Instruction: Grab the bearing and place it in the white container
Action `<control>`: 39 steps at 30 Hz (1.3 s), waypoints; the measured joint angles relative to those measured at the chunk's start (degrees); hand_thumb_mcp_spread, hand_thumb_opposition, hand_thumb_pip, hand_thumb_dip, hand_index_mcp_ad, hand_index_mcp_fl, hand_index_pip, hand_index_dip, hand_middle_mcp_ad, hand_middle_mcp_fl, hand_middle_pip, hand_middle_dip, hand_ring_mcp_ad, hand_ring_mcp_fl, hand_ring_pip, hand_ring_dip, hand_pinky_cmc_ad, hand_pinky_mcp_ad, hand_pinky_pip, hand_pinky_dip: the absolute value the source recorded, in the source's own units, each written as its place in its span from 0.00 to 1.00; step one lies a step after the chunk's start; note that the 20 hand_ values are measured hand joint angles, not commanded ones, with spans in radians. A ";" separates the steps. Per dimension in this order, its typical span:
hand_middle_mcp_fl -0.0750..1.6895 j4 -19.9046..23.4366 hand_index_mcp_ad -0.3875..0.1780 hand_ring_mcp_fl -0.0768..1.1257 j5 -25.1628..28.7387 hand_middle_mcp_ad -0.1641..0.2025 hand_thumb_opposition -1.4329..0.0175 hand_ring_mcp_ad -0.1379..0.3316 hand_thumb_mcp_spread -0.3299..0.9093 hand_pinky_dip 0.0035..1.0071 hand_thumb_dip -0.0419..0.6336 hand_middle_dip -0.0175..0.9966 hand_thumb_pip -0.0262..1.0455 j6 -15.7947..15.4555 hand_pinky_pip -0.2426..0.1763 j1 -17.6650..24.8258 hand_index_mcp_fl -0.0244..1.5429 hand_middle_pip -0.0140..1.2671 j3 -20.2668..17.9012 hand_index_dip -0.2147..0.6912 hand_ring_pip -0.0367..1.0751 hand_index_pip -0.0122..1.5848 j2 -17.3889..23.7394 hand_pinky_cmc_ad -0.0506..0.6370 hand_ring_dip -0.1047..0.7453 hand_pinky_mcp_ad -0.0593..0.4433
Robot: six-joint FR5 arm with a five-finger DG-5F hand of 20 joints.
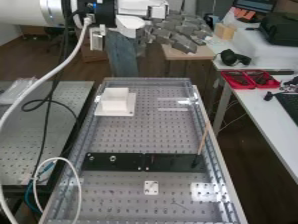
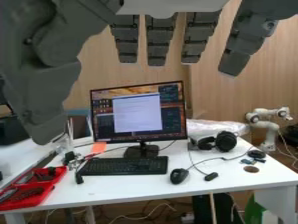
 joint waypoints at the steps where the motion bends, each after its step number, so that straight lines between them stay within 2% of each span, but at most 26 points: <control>1: 0.04 -0.19 0.54 0.07 -0.13 0.51 0.51 0.54 0.49 0.31 0.36 0.22 0.49 -0.07 0.40 -0.09 0.04 0.10 0.09 0.50 0.12 0.07 -0.05 0.60 0.24 0.67; 10: 0.04 -1.42 0.54 0.07 -0.47 0.51 0.51 0.52 0.49 0.31 0.32 0.22 0.48 -0.47 0.40 -0.80 0.04 0.10 0.79 0.50 0.12 0.07 -0.17 0.60 0.24 0.70; 39: 0.04 -2.04 0.54 0.07 -2.09 0.51 0.51 0.52 0.49 0.31 0.32 0.22 0.48 -0.59 0.40 -1.80 0.04 0.10 1.28 0.50 0.12 0.07 -0.38 0.62 0.24 0.70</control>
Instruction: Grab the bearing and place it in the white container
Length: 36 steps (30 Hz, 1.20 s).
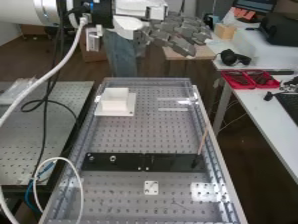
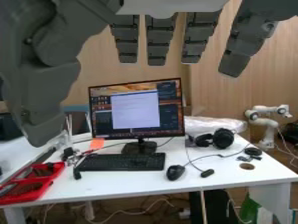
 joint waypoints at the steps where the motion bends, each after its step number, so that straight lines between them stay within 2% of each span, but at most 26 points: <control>1: 0.04 -0.05 0.54 0.07 -0.06 0.51 0.51 0.52 0.49 0.31 0.32 0.22 0.48 -0.06 0.40 -0.03 0.04 0.10 0.03 0.50 0.12 0.07 -0.02 0.62 0.24 0.70; 21: 0.04 -0.34 0.54 0.07 -3.22 0.51 0.51 0.53 0.49 0.31 0.32 0.22 0.48 -0.78 0.40 -2.09 0.04 0.10 2.06 0.50 0.12 0.07 -1.35 0.62 0.24 0.70; 36: 0.04 -1.04 0.54 0.07 -4.57 0.51 0.51 0.53 0.49 0.31 0.32 0.22 0.48 -1.18 0.40 -2.80 0.04 0.10 1.83 0.50 0.12 0.07 -1.31 0.62 0.24 0.70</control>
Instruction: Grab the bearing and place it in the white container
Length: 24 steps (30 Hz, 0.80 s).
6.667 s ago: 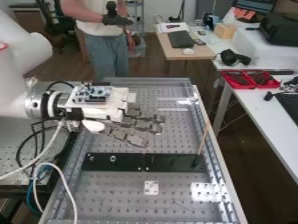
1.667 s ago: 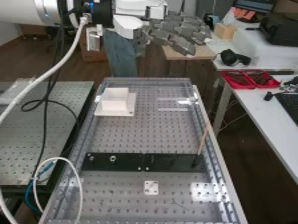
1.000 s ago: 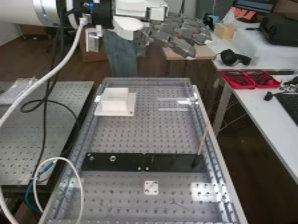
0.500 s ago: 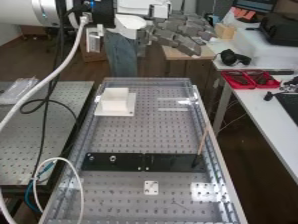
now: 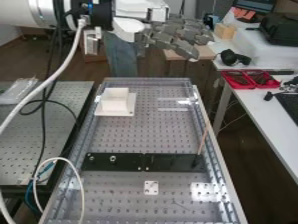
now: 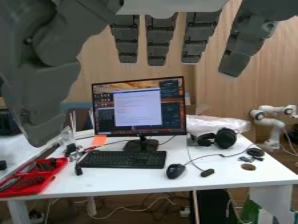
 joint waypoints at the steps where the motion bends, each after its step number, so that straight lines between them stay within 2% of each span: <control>1: 0.04 0.05 0.54 0.07 -0.03 0.51 0.51 0.53 0.49 0.31 0.32 0.22 0.48 0.00 0.40 -0.06 0.04 0.10 -0.08 0.50 0.12 0.07 0.10 0.62 0.24 0.70; 24: 0.04 -0.25 0.54 0.07 -1.06 0.53 0.51 0.53 0.49 0.31 0.32 0.22 0.48 0.67 0.40 -0.82 0.04 0.10 -0.24 0.50 0.12 0.07 0.45 0.62 0.24 0.69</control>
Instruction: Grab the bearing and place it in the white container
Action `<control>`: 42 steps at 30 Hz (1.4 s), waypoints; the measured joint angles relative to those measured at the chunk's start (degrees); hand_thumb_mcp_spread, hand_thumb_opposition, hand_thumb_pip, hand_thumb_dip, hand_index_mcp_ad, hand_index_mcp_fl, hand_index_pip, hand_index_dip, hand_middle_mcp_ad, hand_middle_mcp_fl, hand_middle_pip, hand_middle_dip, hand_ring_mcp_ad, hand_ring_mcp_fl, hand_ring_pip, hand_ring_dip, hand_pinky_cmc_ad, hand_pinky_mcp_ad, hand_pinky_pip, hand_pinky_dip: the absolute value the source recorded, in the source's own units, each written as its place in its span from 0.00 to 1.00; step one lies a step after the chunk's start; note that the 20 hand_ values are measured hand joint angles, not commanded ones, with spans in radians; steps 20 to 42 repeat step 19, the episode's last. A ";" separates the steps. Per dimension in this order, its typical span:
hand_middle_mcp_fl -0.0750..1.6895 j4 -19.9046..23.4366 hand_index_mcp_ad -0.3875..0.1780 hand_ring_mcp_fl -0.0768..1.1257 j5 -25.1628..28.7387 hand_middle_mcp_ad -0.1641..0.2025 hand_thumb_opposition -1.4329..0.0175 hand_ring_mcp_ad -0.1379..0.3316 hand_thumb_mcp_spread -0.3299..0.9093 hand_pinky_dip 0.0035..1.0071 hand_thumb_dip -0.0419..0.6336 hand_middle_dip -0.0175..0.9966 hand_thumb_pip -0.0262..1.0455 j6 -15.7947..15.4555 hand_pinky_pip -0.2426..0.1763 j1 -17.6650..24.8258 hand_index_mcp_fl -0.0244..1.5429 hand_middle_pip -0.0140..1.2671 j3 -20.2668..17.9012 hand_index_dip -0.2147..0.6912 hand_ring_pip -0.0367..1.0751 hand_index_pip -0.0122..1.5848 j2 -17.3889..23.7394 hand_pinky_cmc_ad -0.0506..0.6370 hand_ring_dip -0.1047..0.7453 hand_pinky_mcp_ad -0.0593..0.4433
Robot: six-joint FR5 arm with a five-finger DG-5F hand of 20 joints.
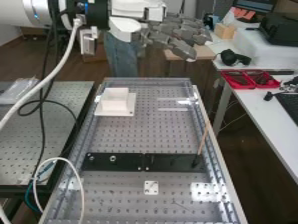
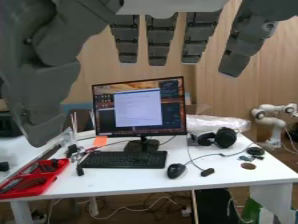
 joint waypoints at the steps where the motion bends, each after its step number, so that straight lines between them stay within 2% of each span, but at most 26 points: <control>1: 0.04 0.03 0.54 0.07 0.05 0.53 0.51 0.53 0.49 0.31 0.32 0.22 0.48 0.10 0.40 0.01 0.04 0.10 -0.06 0.50 0.12 0.07 0.01 0.62 0.24 0.69; 42: 0.04 -0.67 0.53 0.07 1.13 0.55 0.51 0.56 0.49 0.31 0.32 0.22 0.48 0.41 0.40 0.64 0.04 0.10 -0.65 0.50 0.12 0.07 0.90 0.62 0.24 0.69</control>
